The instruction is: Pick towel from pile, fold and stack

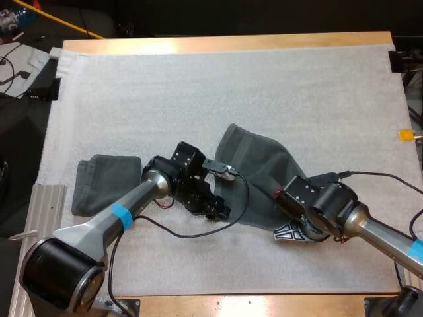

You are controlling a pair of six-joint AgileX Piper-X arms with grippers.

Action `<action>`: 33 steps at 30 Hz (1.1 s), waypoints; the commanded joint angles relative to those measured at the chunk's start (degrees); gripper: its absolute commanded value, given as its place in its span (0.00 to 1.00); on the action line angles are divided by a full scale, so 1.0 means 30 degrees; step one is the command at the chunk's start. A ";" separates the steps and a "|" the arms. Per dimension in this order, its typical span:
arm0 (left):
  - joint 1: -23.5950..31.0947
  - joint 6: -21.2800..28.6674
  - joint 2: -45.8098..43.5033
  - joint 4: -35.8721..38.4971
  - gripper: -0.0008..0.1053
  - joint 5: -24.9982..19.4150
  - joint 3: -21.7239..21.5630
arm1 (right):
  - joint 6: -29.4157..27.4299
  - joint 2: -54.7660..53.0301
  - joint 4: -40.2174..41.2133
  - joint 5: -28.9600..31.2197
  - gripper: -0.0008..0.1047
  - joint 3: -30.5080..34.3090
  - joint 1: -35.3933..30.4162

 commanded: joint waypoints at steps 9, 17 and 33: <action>-0.0076 -0.0400 0.1108 0.0124 0.36 0.1019 -0.0060 | 0.0248 -0.0215 0.0113 0.0056 0.01 -0.0052 -0.0018; -0.0104 -0.0501 0.1185 0.0247 0.01 0.0759 -0.0068 | 0.0321 -0.0256 0.0003 0.0097 0.01 0.0011 -0.0033; -0.0069 0.0330 -0.3610 0.1759 0.01 0.0617 -0.0259 | 0.0171 -0.1484 -0.1353 0.0422 0.01 -0.0430 0.0010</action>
